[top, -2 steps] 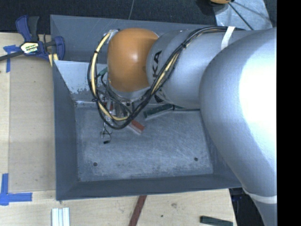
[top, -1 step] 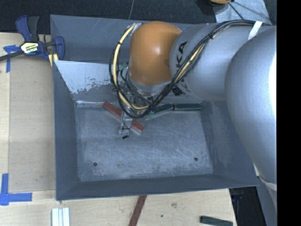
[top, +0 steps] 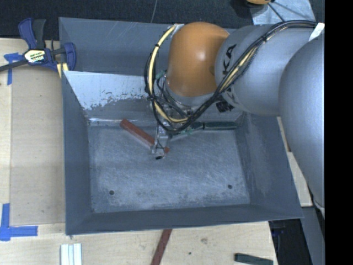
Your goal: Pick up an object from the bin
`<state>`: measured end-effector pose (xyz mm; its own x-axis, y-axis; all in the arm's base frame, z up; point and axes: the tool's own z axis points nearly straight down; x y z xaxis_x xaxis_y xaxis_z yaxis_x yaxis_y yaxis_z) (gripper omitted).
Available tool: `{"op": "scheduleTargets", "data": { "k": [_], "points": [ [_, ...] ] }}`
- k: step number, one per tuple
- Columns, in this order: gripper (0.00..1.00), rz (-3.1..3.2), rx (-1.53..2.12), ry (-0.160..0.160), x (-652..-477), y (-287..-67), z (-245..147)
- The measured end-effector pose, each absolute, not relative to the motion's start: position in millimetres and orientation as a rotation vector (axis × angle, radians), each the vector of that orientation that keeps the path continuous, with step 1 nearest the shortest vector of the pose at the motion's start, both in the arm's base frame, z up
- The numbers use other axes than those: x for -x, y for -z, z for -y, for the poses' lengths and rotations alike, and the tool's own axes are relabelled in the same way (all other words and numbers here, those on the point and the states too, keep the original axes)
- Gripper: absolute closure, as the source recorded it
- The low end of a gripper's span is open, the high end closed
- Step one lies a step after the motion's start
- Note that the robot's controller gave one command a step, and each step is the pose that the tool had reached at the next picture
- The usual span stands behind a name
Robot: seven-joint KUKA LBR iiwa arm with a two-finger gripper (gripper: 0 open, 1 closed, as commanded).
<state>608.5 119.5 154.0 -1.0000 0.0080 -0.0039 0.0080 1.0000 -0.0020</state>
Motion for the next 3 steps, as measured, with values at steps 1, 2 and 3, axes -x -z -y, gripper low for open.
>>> {"op": "scheduleTargets", "data": {
  "k": [1,2,3],
  "points": [
    [1.0,-3.134,-0.024,-0.003,-616.6,-79,-140],
    [1.0,-3.134,-0.025,-0.003,-616.6,-79,-140],
    [1.0,-3.144,0.012,0.001,-614.0,-131,-136]
  ]
}}
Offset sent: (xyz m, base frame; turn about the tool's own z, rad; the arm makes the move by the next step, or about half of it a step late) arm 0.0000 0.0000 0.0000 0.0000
